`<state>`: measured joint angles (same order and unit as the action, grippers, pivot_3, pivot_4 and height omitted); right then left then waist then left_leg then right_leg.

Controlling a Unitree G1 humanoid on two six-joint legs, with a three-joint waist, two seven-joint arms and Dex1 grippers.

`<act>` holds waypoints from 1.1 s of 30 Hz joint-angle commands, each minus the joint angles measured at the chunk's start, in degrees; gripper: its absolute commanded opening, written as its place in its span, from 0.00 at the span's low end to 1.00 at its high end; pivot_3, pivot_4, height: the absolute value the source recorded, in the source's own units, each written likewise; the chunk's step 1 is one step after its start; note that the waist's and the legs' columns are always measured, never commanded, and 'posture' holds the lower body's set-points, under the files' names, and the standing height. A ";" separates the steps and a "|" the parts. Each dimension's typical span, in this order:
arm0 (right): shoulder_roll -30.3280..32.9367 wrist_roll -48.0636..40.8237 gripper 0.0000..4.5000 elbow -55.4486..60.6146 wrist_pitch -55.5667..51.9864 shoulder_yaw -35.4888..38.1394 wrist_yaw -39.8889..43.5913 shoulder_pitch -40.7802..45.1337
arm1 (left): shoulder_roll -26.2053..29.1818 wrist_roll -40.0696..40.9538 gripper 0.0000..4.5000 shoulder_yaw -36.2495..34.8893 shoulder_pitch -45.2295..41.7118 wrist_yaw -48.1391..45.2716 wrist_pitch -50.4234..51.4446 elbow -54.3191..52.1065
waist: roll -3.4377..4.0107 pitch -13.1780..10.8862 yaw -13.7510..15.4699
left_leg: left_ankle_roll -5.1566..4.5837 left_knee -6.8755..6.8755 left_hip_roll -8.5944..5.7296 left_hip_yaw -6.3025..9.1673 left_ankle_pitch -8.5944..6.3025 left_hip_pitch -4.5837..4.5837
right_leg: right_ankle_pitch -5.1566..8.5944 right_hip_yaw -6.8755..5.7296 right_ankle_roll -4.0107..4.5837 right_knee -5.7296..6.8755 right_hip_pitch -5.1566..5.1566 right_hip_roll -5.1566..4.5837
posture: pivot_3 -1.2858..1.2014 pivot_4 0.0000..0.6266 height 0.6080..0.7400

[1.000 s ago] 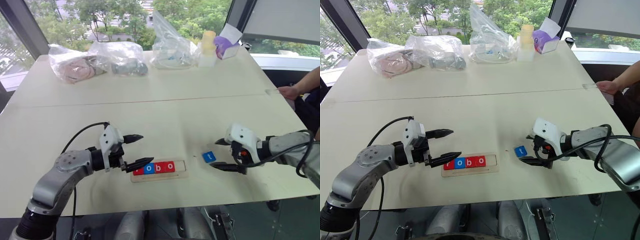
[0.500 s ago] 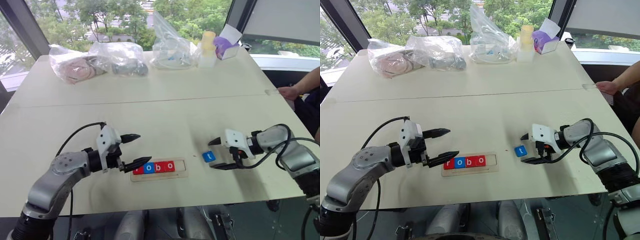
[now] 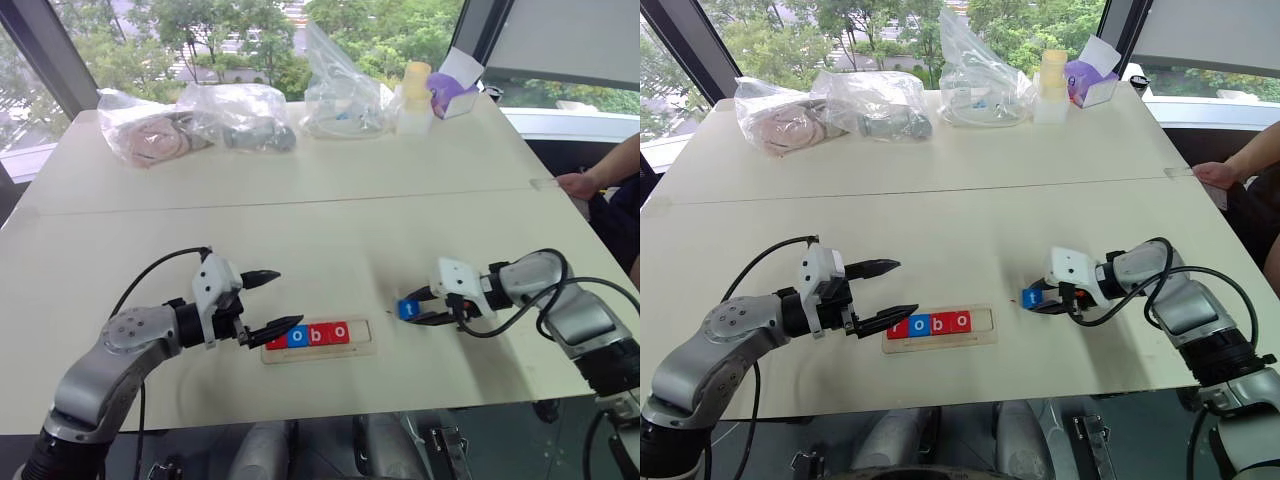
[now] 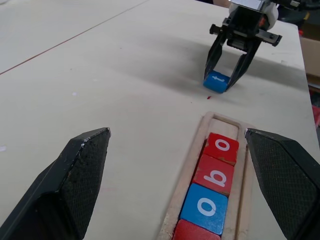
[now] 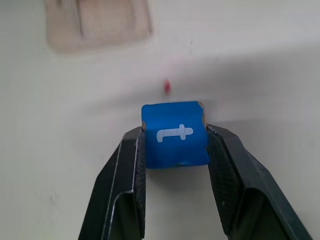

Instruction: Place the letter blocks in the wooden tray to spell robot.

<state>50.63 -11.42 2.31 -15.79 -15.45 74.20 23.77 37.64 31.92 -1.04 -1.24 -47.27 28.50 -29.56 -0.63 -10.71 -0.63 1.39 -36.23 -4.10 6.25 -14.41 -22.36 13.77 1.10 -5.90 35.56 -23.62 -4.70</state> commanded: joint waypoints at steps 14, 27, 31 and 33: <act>-4.81 0.46 0.25 15.38 -10.24 -4.82 -3.09 0.11 | 0.51 1.18 1.00 -1.53 1.83 -1.31 -0.80 -2.77 | -0.01 0.00 0.16 | 0.00 -0.02 -0.02 0.02 0.00 -0.03 | 0.01 -0.03 0.01 -0.02 0.01 -0.03 | 0.52 0.24 1.00; -6.41 3.27 0.25 13.00 -8.32 -6.27 -4.81 0.72 | 0.32 1.06 1.00 -1.38 1.97 -0.74 -0.80 -2.98 | -0.01 0.00 0.12 | 0.00 -0.02 -0.02 0.02 0.00 -0.03 | 0.00 -0.03 0.00 -0.01 0.01 0.00 | 0.52 0.24 1.00; -6.56 3.62 0.25 12.76 -7.95 -6.16 -4.45 0.69 | 0.22 0.82 1.00 -1.34 2.41 -0.84 -1.28 -2.77 | -0.01 0.00 0.13 | 0.01 -0.02 -0.02 0.02 0.00 -0.03 | 0.00 -0.03 0.00 -0.01 0.00 0.01 | 0.52 0.24 1.00; -6.66 3.74 0.25 12.74 -7.94 -6.20 -4.44 0.69 | 0.15 0.73 1.00 -1.30 2.54 -0.84 -1.50 -2.67 | -0.01 0.00 0.13 | 0.00 -0.02 -0.02 0.02 0.00 -0.02 | 0.00 -0.03 0.00 -0.01 0.00 0.01 | 0.52 0.24 1.00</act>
<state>44.20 -7.63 14.28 -24.55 -21.98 69.57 23.59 37.65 32.54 -1.28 1.21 -48.22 28.15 -30.49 -0.64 -10.71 -0.50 1.40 -36.25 -4.12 6.26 -14.41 -22.38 13.77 1.08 -5.90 35.55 -23.61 -4.69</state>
